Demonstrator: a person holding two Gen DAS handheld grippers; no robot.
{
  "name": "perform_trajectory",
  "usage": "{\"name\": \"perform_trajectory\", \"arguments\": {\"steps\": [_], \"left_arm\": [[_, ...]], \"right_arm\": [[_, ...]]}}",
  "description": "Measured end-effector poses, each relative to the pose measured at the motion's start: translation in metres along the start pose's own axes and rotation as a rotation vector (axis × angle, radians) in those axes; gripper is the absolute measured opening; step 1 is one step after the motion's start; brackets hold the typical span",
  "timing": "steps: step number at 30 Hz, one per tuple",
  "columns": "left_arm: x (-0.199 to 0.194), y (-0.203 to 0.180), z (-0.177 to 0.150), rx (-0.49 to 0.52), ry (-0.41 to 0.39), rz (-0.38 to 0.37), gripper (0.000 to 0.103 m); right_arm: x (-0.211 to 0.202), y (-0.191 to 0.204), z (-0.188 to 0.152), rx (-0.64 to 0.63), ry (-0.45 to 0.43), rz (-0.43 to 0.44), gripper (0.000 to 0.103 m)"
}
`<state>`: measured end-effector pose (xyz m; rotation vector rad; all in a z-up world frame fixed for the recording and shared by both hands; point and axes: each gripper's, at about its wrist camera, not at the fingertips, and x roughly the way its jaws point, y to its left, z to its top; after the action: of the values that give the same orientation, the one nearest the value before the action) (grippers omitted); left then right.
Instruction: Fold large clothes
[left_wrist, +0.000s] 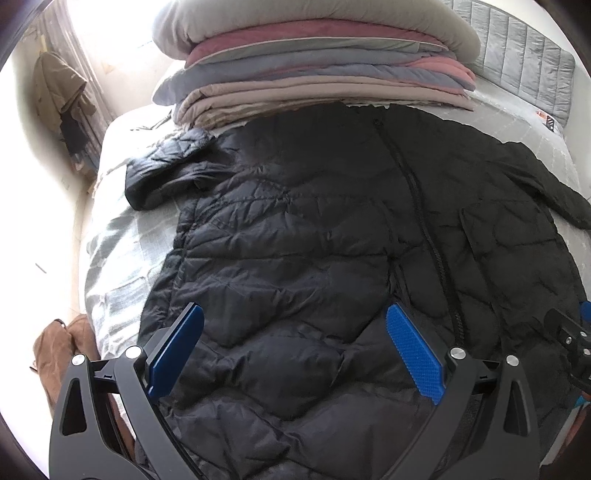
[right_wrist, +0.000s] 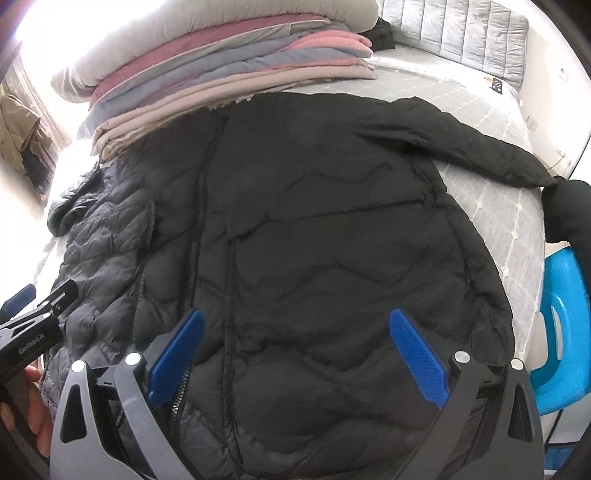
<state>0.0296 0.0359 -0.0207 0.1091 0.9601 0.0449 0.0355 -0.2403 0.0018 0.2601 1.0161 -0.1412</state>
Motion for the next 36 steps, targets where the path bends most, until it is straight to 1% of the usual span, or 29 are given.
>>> {"name": "perform_trajectory", "arguments": {"steps": [6, 11, 21, 23, 25, 26, 27, 28, 30, 31, 32, 35, 36], "left_arm": [[0.001, -0.001, 0.0, -0.004, 0.018, -0.029, 0.096], [0.008, -0.003, -0.001, -0.006, 0.07, -0.041, 0.096], [0.007, -0.005, -0.001, -0.004, 0.066, -0.048, 0.096], [0.007, -0.004, -0.001, -0.003, 0.064, -0.05, 0.096], [0.007, -0.003, -0.001, -0.005, 0.062, -0.052, 0.096], [0.006, -0.001, 0.0, -0.007, 0.06, -0.052, 0.096], [0.006, 0.0, -0.001, -0.01, 0.057, -0.053, 0.096], [0.006, 0.002, 0.0, -0.014, 0.057, -0.053, 0.096], [0.007, 0.006, 0.001, -0.027, 0.06, -0.056, 0.096], [0.008, 0.008, 0.001, -0.036, 0.062, -0.061, 0.096], [0.009, 0.01, 0.002, -0.043, 0.063, -0.062, 0.096], [0.01, 0.012, 0.005, -0.053, 0.061, -0.065, 0.096], [0.011, 0.012, 0.006, -0.054, 0.06, -0.064, 0.096]], "right_arm": [[0.005, 0.002, 0.0, -0.01, 0.016, -0.016, 0.097], [0.008, 0.003, 0.0, -0.013, 0.031, -0.029, 0.097], [0.008, 0.002, 0.001, -0.021, 0.03, -0.019, 0.097], [0.004, 0.0, 0.004, -0.032, 0.009, 0.009, 0.097], [-0.01, -0.009, 0.012, -0.035, -0.059, 0.039, 0.097], [-0.02, -0.021, 0.02, -0.03, -0.111, 0.07, 0.097], [-0.025, -0.03, 0.025, -0.024, -0.137, 0.086, 0.097], [-0.028, -0.048, 0.035, -0.003, -0.159, 0.092, 0.097], [-0.024, -0.091, 0.052, 0.067, -0.158, 0.111, 0.097], [-0.018, -0.119, 0.06, 0.13, -0.147, 0.126, 0.097], [-0.01, -0.158, 0.069, 0.23, -0.136, 0.151, 0.097], [0.01, -0.245, 0.083, 0.448, -0.124, 0.187, 0.097], [0.017, -0.267, 0.086, 0.511, -0.119, 0.201, 0.097]]}}
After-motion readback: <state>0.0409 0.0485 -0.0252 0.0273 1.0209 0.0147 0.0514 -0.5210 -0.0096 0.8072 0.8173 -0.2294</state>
